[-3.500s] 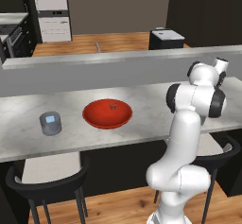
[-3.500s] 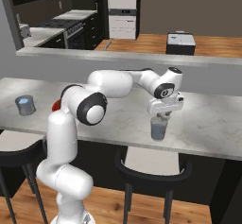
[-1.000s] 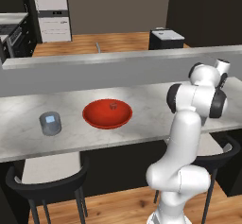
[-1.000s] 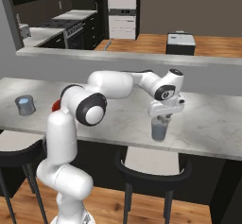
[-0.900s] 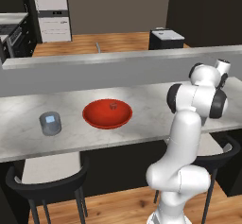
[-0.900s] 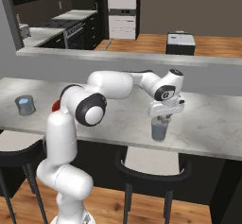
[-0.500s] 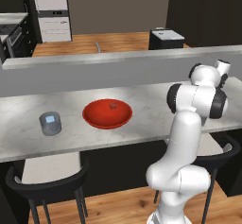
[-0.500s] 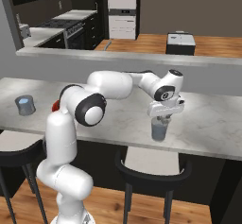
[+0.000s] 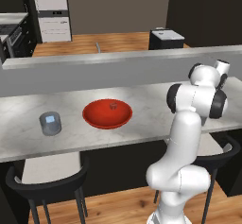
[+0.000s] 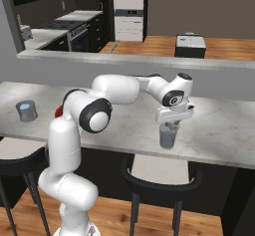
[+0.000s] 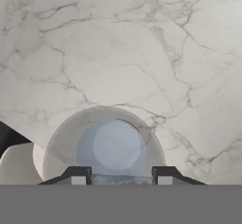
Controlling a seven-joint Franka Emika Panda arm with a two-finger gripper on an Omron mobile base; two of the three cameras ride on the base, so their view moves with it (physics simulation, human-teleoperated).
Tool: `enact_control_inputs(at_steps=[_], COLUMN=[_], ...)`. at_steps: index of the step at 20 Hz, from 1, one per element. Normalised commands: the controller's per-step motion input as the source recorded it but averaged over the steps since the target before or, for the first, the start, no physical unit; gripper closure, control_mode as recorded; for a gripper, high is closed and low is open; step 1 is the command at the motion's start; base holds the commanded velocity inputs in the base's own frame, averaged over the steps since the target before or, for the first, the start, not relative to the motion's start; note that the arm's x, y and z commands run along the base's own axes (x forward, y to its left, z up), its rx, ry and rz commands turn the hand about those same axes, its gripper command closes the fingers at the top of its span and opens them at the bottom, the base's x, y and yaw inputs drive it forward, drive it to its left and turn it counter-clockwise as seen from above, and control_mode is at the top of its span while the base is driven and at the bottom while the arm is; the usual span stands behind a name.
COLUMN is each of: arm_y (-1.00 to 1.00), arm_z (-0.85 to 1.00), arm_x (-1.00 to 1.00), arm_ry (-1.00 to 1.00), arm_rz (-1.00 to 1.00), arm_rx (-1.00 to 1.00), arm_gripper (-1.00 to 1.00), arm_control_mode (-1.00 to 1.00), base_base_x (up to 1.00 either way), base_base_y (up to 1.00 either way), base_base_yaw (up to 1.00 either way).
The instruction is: There are four ice cubes in the ice bowl. Place two ice cubes in each glass of water.
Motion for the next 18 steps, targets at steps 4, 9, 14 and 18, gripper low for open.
enact_control_inputs(at_steps=[4, 9, 14, 18], arm_y=[0.06, 0.03, 0.03, 0.11], arm_z=[0.00, 0.00, -0.01, -0.05], arm_x=[0.02, 0.05, 0.04, 0.00], arm_ry=[0.00, 0.00, 0.00, 0.00], arm_rz=[0.00, 0.00, 0.00, 0.00], arm_rx=[0.00, 0.00, 0.00, 0.00], arm_gripper=[1.00, 1.00, 1.00, 1.00], arm_control_mode=[-1.00, -1.00, -1.00, -1.00], base_base_x=[0.00, 0.00, 0.00, 0.00], base_base_y=[0.00, 0.00, 0.00, 0.00], base_base_yaw=[0.00, 0.00, 0.00, 0.00])
